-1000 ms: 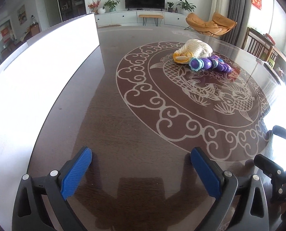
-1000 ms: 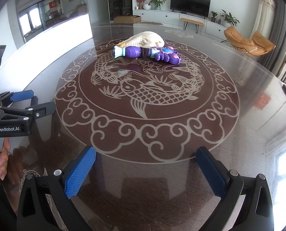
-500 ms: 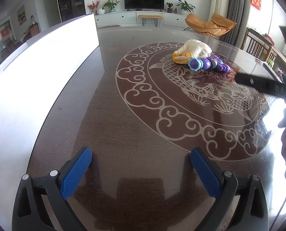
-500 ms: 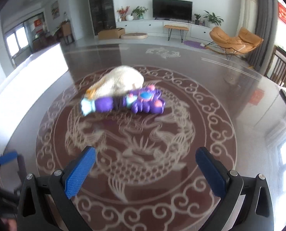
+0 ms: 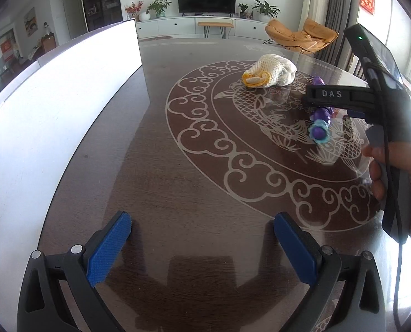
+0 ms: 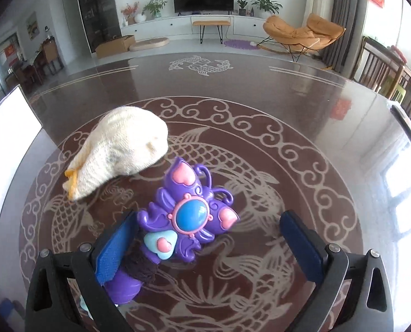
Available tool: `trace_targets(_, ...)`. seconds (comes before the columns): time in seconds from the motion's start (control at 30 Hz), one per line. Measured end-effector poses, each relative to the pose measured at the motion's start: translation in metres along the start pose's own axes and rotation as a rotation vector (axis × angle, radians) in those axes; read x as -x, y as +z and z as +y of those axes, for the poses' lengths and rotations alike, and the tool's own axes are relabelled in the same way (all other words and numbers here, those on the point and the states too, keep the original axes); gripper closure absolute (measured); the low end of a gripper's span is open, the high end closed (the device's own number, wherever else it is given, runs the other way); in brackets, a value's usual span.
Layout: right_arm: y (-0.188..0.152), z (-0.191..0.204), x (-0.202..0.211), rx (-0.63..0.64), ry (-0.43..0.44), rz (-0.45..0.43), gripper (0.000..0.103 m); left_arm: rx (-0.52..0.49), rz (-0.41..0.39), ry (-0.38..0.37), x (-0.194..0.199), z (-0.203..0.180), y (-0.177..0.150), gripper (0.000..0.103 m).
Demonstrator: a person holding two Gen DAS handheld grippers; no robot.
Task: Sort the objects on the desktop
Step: 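Grasp the purple toy with the right gripper while the left gripper grasps the cream knit bag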
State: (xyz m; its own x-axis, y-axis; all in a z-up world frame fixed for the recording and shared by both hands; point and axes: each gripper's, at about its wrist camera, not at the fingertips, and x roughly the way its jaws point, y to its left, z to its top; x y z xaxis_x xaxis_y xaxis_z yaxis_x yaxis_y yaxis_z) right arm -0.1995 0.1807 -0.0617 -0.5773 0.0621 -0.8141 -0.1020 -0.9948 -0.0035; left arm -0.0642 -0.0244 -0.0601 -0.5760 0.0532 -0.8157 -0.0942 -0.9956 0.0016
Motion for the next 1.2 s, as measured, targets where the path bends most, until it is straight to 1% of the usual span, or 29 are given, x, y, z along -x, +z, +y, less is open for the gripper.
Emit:
trace_targets(0.07,-0.013,-0.014,0.007,0.006,0.006,-0.007,0.004,0.001,-0.001,0.002,0.0,0.0,0.001,0.0)
trace_targets(0.17,-0.02,-0.023,0.011,0.057,0.031,-0.003,0.006,0.001,0.001,0.001,0.0,-0.001,0.002,0.0)
trace_targets(0.2,-0.021,-0.023,0.012,0.072,0.043,-0.001,0.009,0.001,0.0,0.001,0.0,0.0,0.002,0.0)
trace_targets(0.27,-0.022,-0.022,0.017,0.101,0.065,-0.007,0.02,0.001,0.0,0.001,0.0,0.0,0.002,0.0)
trace_targets(0.3,-0.022,-0.018,0.019,0.119,0.08,-0.012,0.032,0.001,0.0,0.001,0.0,0.0,0.002,0.0)
trace_targets(0.33,-0.025,-0.015,0.023,0.142,0.094,-0.015,0.052,0.001,0.0,0.0,0.0,0.0,0.002,0.0)
trace_targets(0.4,-0.031,-0.008,0.031,0.171,0.119,-0.018,0.072,0.001,0.0,0.0,0.0,0.0,0.002,0.0)
trace_targets(0.43,-0.035,-0.006,0.033,0.17,0.142,-0.014,0.074,0.001,0.0,0.0,0.0,0.0,0.002,0.0)
trace_targets(0.53,-0.049,-0.012,0.041,0.169,0.176,-0.021,0.074,0.0,0.0,0.0,0.0,0.0,0.003,0.0)
trace_targets(0.6,-0.062,-0.025,0.052,0.16,0.18,-0.022,0.074,-0.001,0.0,-0.001,-0.002,0.0,0.004,0.0)
trace_targets(0.73,-0.099,-0.062,0.08,0.156,0.156,-0.035,0.074,-0.001,-0.001,0.003,-0.002,-0.001,0.005,0.0)
trace_targets(0.83,-0.119,-0.084,0.095,0.152,0.174,-0.048,0.074,0.007,-0.001,0.011,0.0,-0.001,0.0,0.0)
trace_targets(0.9,-0.128,-0.091,0.103,0.144,0.193,-0.058,0.074,-0.008,0.003,-0.001,-0.003,-0.003,0.005,0.0)
trace_targets(1.0,-0.128,-0.095,0.104,0.123,0.207,-0.059,0.074,-0.106,0.03,-0.068,-0.021,-0.017,0.03,0.0)
trace_targets(1.07,-0.127,-0.094,0.102,0.125,0.204,-0.059,0.074,-0.162,0.069,-0.101,-0.038,-0.028,0.056,0.0)
trace_targets(1.13,-0.127,-0.095,0.103,0.125,0.205,-0.059,0.074,-0.187,0.092,-0.109,-0.058,-0.039,0.085,0.0)
trace_targets(1.2,-0.127,-0.095,0.103,0.128,0.201,-0.059,0.074,-0.198,0.099,-0.098,-0.077,-0.05,0.114,0.0)
